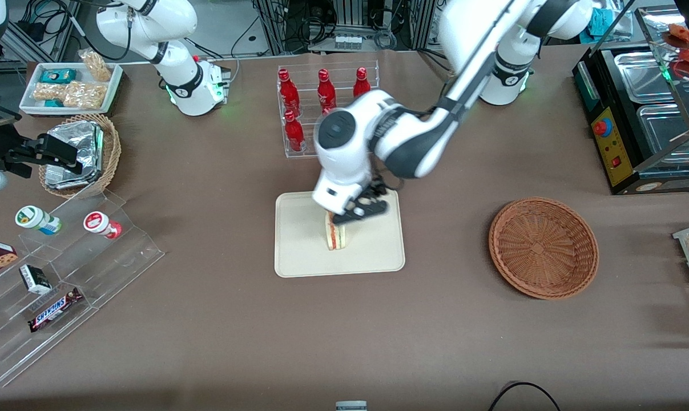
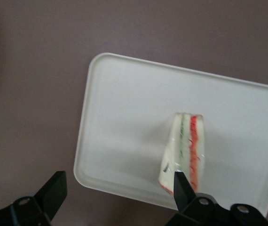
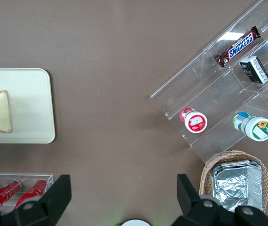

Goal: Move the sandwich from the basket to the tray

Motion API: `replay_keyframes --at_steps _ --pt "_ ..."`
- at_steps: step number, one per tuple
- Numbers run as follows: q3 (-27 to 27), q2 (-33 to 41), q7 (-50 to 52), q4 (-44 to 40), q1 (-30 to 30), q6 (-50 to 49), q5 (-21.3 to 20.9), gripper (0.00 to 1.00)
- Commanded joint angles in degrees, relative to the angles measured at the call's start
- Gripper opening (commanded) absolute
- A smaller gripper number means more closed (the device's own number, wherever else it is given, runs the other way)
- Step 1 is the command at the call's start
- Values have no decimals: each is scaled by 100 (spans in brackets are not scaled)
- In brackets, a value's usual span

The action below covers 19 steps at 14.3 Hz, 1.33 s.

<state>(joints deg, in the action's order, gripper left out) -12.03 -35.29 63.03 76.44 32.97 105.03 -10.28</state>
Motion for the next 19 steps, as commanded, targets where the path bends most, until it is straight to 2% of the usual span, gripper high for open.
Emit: replay_keyframes --at_steps 1,4,7,11,14,19 --pt "-106 670 -350 896 -763 9 78 100" --pt "-107 1574 -2123 1924 -1545 -35 597 100" --pt "-98 2515 -3390 2778 -2196 -166 642 100" --pt "-54 3123 -5078 2754 -2935 -1176 721 100" --pt "-36 3519 -6028 2658 -3463 -1458 730 100" --pt "367 3774 -6215 2043 -3472 -1433 650 100"
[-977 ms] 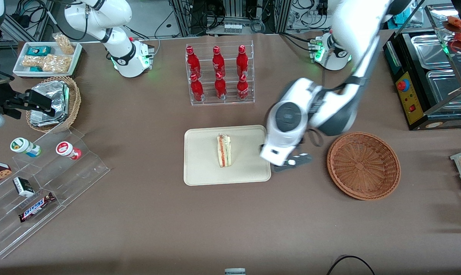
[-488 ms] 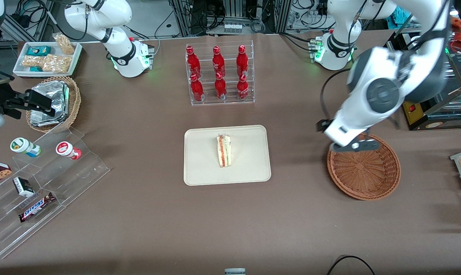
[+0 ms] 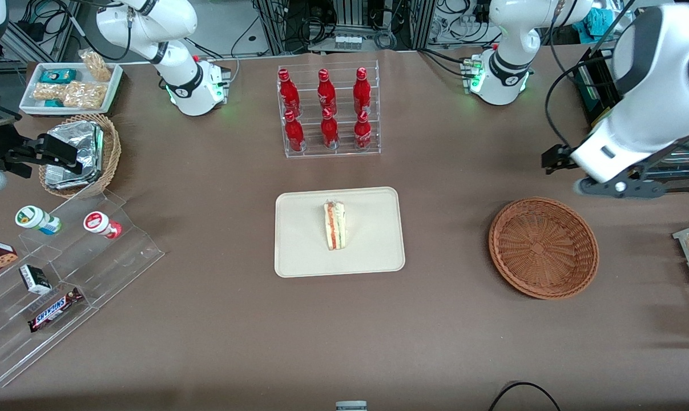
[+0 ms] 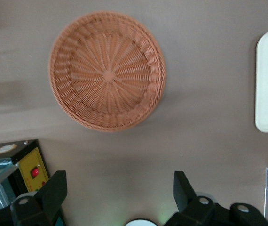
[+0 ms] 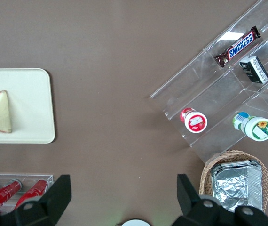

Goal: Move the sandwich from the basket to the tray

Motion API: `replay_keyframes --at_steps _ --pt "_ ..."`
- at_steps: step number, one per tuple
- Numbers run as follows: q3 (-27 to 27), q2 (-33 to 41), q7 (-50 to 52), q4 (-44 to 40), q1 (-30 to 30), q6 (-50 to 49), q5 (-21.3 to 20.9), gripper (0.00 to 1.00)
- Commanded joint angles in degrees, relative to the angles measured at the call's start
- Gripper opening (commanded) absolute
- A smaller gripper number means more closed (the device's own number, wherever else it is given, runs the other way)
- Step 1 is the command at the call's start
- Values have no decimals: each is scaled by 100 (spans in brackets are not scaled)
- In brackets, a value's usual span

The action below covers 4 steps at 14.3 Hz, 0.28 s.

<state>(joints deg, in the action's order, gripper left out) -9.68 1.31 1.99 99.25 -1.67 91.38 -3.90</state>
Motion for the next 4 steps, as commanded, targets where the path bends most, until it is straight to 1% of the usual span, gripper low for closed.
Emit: replay_keyframes --at_steps 1,4 --pt "220 116 -145 -335 -9 -85 47 100" --pt "221 98 -111 -362 -9 -190 82 100"
